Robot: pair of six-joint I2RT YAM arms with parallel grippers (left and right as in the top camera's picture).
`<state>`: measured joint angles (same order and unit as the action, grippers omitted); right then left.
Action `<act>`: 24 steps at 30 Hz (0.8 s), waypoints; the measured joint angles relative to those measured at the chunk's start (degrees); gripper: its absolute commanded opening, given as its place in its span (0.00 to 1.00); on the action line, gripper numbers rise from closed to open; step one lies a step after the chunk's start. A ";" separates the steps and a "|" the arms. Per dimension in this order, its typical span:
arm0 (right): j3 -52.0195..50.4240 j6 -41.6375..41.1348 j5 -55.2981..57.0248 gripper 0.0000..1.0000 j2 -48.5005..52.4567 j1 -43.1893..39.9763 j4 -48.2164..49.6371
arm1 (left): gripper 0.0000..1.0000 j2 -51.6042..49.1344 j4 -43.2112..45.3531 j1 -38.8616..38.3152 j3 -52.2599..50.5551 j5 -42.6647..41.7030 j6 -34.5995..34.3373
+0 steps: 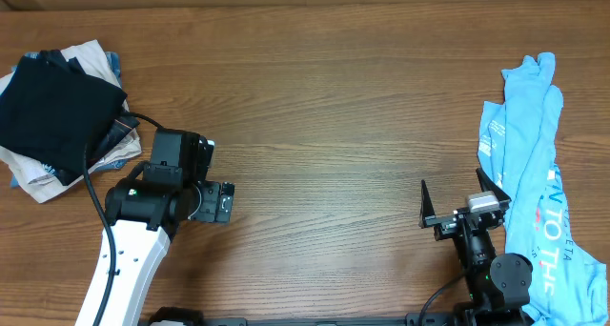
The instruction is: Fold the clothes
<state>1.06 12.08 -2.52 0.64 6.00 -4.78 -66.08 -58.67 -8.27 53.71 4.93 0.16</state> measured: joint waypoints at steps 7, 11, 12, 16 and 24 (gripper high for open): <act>0.00 -0.02 0.00 1.00 0.00 0.00 0.04 | 1.00 3.52 0.04 0.00 -0.02 0.00 0.00; 0.00 -0.02 0.00 1.00 0.00 0.00 0.02 | 1.00 12.24 0.04 0.00 -0.02 0.00 0.00; 0.00 -0.04 -0.02 1.00 0.00 0.00 0.04 | 1.00 14.69 0.07 0.00 -0.04 0.00 0.00; 0.00 -0.02 0.00 1.00 -0.02 -0.02 -0.02 | 1.00 29.03 0.57 0.00 -0.87 0.00 0.00; 0.00 0.00 0.00 1.00 -0.02 0.00 -0.02 | 1.00 47.67 6.88 0.00 -13.99 0.02 -0.02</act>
<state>1.06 12.08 -2.52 0.62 6.00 -4.80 -18.41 -51.79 -8.27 39.72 4.95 0.14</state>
